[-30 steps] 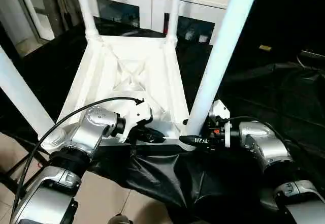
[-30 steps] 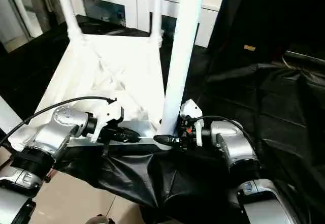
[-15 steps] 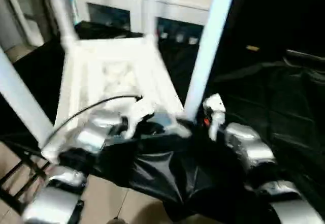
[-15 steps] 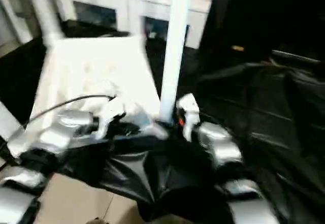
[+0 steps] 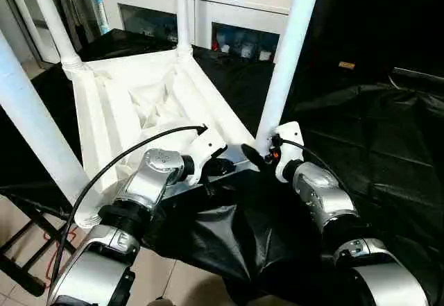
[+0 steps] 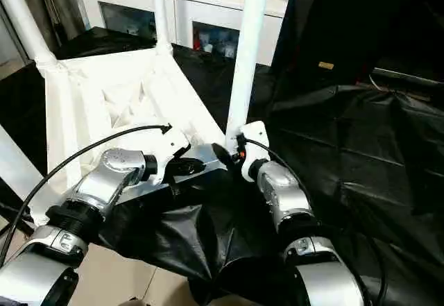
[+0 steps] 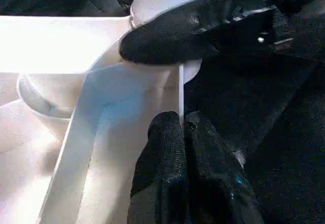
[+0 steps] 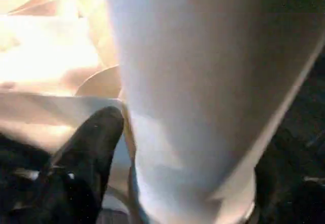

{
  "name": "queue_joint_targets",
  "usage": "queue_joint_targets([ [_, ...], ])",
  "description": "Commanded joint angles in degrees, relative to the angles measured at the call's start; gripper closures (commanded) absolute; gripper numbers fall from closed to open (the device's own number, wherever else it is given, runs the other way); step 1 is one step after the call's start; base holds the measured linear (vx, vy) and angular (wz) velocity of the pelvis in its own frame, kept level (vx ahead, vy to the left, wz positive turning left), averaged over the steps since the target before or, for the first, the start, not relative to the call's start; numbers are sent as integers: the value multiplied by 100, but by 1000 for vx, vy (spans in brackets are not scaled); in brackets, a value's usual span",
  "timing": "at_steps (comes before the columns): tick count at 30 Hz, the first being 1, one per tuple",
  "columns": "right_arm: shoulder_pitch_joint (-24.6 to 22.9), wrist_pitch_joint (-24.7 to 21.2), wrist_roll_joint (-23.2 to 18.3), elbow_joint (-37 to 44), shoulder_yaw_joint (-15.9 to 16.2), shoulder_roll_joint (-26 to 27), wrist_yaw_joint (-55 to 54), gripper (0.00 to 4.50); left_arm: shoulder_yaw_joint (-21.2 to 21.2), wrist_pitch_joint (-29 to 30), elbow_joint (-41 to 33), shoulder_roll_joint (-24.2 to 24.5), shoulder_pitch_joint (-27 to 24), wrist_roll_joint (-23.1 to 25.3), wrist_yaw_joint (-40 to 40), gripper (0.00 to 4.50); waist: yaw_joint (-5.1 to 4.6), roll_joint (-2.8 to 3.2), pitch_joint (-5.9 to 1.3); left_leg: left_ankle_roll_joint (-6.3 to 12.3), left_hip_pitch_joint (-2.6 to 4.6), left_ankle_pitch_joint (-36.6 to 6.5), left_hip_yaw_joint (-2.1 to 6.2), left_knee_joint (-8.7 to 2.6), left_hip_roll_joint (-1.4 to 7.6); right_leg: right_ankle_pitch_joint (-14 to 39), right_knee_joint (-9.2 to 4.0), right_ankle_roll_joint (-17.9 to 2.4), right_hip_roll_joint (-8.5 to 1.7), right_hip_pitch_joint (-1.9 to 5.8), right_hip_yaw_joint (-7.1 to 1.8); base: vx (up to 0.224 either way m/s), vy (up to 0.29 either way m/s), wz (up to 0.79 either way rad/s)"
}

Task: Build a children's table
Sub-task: Rotate leg to tighten

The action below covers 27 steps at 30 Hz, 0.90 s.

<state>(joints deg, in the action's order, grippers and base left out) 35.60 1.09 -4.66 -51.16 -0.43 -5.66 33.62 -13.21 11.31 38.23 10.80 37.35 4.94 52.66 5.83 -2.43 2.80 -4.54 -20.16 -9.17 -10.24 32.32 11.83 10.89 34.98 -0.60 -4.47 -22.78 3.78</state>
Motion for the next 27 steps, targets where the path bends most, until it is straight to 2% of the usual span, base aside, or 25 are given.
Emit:
queue_joint_targets([
  [1,-69,42,-55,45,420,24,1007,78,-169,-242,-150,-89,31,-214,392,450,8,28,-313,47,29,-1854,45,-393,141,1677,-511,-1014,-386,223,-261,0,0,0],
  [2,-162,90,-151,294,502,-179,1704,78,-185,-312,-188,54,8,-246,643,450,7,14,-327,100,10,-1731,36,-379,141,1496,-487,-1045,-380,240,-266,0,0,0],
  [3,-167,92,-156,306,506,-189,1738,78,-186,-315,-190,60,7,-248,656,450,40,10,-350,178,4,-1546,29,-355,138,1230,-462,-1080,-379,267,-263,0,0,0],
  [4,-242,80,-249,497,567,-361,2257,78,-207,-385,-224,183,-15,-274,875,450,37,10,-351,256,-4,-1328,20,-344,148,839,-419,-1189,-372,264,-269,0,0,0],
  [6,-307,13,-338,655,623,-535,2736,78,-232,-442,-273,317,-44,-309,1125,450,75,16,-375,369,-19,-1053,8,-311,148,362,-355,-1326,-347,293,-247,0,0,0],
  [8,-330,-17,-371,709,646,-603,2925,78,-239,-450,-297,371,-58,-330,1232,450,96,24,-367,437,-28,-925,-6,-299,160,108,-322,-1442,-335,282,-233,0,0,0],
  [12,-439,-82,-506,915,762,-901,3733,78,-259,-565,-384,639,-121,-407,1727,450,138,33,-367,462,-19,-1030,-8,-292,185,232,-325,-1522,-351,274,-222,0,0,0],
  [14,-457,-130,-522,954,789,-932,3839,78,-262,-576,-383,667,-123,-407,1767,450,167,35,-350,373,-1,-1223,-8,-307,190,580,-357,-1471,-356,254,-225,0,0,0],
  [15,-479,-208,-525,1001,831,-971,3952,103,-262,-575,-389,702,-124,-412,1819,450,176,38,-347,337,0,-1264,-6,-314,195,664,-363,-1453,-365,251,-228,0,0,0],
  [18,-552,-346,-486,1128,933,-1061,4257,112,-239,-623,-345,768,-103,-432,1922,450,236,42,-341,211,14,-1380,2,-327,193,947,-394,-1336,-374,242,-239,0,0,0],
  [24,-647,-469,-502,1292,1063,-1163,4508,167,-261,-631,-344,810,-111,-447,2037,450,253,33,-367,221,-3,-1165,0,-303,179,572,-344,-1379,-366,260,-236,0,0,0],
  [27,-660,-495,-503,1308,1043,-1163,4506,183,-270,-626,-327,800,-103,-442,2029,450,255,29,-361,223,-6,-1181,0,-306,177,625,-353,-1371,-368,258,-232,0,0,0],
])
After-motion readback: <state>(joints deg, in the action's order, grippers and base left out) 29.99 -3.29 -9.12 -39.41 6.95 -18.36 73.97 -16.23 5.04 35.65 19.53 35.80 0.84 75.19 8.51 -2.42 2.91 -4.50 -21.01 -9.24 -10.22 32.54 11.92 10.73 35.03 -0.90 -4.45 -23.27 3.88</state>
